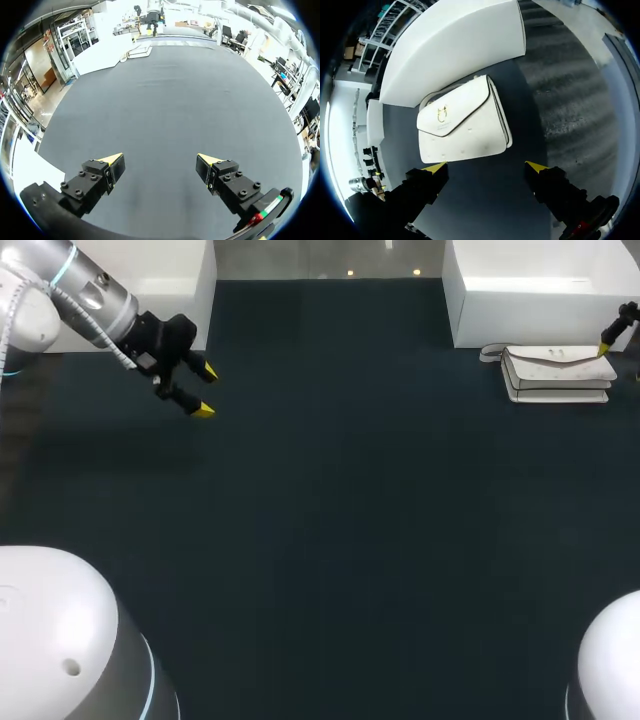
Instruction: Pick up the bag, open it, inspect its contents, close it, and place it on the opposite side
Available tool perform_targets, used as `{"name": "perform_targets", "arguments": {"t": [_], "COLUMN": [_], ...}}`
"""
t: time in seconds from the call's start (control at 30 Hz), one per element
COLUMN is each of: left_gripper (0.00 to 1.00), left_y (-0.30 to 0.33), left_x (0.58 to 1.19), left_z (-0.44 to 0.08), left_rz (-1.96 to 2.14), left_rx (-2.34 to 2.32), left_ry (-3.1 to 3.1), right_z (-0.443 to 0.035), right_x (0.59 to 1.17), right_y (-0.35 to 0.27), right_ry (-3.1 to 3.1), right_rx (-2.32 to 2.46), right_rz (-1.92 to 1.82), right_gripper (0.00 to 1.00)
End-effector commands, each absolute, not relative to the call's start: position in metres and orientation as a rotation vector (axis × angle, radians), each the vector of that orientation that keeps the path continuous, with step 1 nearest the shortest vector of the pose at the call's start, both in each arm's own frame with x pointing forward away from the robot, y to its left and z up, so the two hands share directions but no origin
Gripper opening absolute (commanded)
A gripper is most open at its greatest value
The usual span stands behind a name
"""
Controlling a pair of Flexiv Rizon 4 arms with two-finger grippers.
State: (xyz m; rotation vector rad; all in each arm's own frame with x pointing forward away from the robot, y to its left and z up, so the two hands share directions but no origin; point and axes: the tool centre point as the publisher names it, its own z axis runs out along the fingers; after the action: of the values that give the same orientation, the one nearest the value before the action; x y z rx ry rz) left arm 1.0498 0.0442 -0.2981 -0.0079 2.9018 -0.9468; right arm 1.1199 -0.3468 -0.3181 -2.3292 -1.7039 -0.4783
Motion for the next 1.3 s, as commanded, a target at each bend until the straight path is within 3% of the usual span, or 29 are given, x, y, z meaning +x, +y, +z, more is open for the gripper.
{"name": "perform_targets", "arguments": {"t": [0.03,0.37,0.5,0.63,0.67,0.73,1.03,1.3], "left_gripper": [1.00,1.00,1.00,1.00,1.00,1.00,1.00,1.00], "left_y": [0.045,0.045,0.045,0.045,0.045,0.045,0.045,0.045], "left_x": [1.051,1.051,1.051,1.051,1.051,1.051,1.051,1.051], "left_z": [-0.299,-0.299,-0.299,-0.299,-0.299,-0.299,-0.299,-0.299], "left_rz": [-0.950,-0.950,-0.950,-0.950,-0.950,-0.950,-0.950,-0.950], "left_rx": [-0.006,-0.006,-0.006,-0.006,-0.006,-0.006,-0.006,-0.006], "left_ry": [2.900,2.900,2.900,2.900,2.900,2.900,2.900,2.900], "right_z": [-0.331,-0.346,-0.352,-0.358,-0.359,-0.361,-0.371,-0.376], "right_x": [1.135,1.158,1.166,1.171,1.172,1.173,1.180,1.187], "right_y": [-0.361,-0.368,-0.367,-0.366,-0.366,-0.366,-0.363,-0.360], "right_ry": [-1.651,-1.619,-1.612,-1.607,-1.601,-1.595,-1.569,-1.545], "right_rx": [-2.220,-2.183,-2.173,-2.159,-2.153,-2.150,-2.116,-2.094], "right_rz": [-0.483,-0.558,-0.581,-0.595,-0.606,-0.615,-0.651,-0.680], "right_gripper": [1.00,0.99,0.90,0.72,0.61,0.52,0.48,0.39]}}
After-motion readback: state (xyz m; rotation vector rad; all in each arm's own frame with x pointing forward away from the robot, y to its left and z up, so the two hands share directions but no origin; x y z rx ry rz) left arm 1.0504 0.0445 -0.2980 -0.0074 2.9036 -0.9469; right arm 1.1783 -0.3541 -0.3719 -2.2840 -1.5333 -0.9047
